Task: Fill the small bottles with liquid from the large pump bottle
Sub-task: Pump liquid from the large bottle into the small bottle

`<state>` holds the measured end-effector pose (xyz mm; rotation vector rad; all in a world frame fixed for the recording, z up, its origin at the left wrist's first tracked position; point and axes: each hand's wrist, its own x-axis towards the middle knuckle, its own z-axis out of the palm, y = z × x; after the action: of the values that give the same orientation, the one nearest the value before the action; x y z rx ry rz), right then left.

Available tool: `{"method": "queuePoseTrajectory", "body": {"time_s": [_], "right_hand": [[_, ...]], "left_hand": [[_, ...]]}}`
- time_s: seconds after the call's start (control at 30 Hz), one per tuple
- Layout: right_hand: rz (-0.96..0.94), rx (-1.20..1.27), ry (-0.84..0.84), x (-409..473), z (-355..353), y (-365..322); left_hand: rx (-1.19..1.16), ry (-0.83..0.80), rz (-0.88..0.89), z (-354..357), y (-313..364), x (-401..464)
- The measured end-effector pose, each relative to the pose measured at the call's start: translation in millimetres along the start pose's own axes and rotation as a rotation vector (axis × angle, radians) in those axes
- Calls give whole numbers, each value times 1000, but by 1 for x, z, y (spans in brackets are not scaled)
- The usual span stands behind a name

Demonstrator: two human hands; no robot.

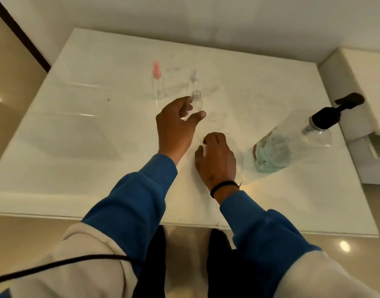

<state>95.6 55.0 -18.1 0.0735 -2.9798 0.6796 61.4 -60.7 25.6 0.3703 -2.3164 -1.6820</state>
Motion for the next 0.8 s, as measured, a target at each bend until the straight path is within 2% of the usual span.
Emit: {"method": "queuePoseTrajectory", "body": {"time_s": [0.07,0.13,0.2,0.33,0.43,0.5,0.6,0.8], "right_hand": [[21,10,-22,-4,-4,-8],[1,69,49,-11,-18,-17],[-63,180,228,-18,-46,-30],[-175,467,691,-25,-135,-40],[-169,516,1008,-28,-187,-16],[-137,506,1130,-28,-199,10],[-56,469,1163,-17,-198,47],[-37,576,1056,0,-183,65]], "left_hand": [[-8,2,-1,-1,0,-1],[-18,11,24,-2,3,-1],[-17,5,71,-1,8,-3],[-42,-34,182,4,36,-11],[-69,-100,274,12,69,-34],[-82,-173,285,15,89,-52],[-130,-222,251,22,109,-74],[-198,-252,247,34,108,-84]]}}
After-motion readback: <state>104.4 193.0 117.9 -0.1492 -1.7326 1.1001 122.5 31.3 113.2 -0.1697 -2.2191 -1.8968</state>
